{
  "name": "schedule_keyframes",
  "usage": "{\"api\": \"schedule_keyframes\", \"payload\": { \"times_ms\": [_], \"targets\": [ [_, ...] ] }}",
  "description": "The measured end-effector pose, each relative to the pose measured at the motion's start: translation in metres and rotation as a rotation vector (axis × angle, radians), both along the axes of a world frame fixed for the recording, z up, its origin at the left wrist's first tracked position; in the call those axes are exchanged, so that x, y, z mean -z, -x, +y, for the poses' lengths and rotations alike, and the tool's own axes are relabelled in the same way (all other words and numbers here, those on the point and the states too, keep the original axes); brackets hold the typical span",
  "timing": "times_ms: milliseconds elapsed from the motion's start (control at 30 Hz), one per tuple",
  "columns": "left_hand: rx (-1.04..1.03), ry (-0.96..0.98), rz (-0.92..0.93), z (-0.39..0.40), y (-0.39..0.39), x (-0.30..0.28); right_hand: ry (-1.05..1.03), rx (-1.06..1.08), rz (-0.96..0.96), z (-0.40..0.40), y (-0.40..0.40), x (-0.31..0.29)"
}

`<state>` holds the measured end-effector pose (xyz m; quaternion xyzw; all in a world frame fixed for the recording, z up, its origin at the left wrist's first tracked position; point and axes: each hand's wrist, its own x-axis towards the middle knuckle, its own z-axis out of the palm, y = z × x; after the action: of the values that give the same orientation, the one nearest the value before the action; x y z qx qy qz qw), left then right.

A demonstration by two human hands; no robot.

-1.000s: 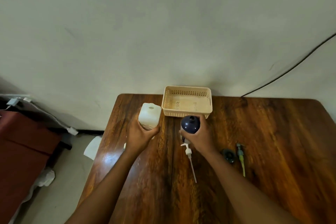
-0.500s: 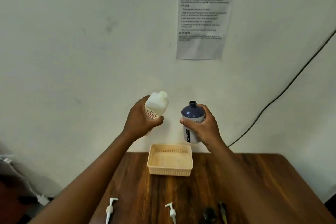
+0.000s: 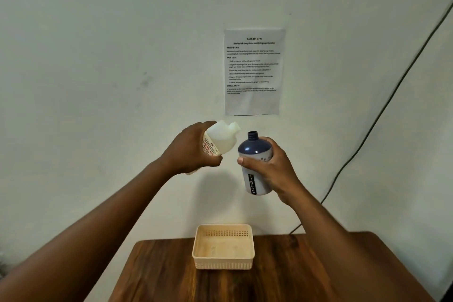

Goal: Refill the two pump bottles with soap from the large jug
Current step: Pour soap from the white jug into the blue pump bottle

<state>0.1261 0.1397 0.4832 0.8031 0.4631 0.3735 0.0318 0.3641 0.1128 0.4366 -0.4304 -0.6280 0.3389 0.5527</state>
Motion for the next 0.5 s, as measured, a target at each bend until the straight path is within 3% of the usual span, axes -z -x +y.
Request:
{"api": "schedule_keyframes", "payload": {
  "times_ms": [500],
  "targets": [
    [0.019,-0.004,0.149,-0.007,-0.001,-0.016,0.002,-0.02,-0.032,0.003,0.001,-0.001]
  ]
}}
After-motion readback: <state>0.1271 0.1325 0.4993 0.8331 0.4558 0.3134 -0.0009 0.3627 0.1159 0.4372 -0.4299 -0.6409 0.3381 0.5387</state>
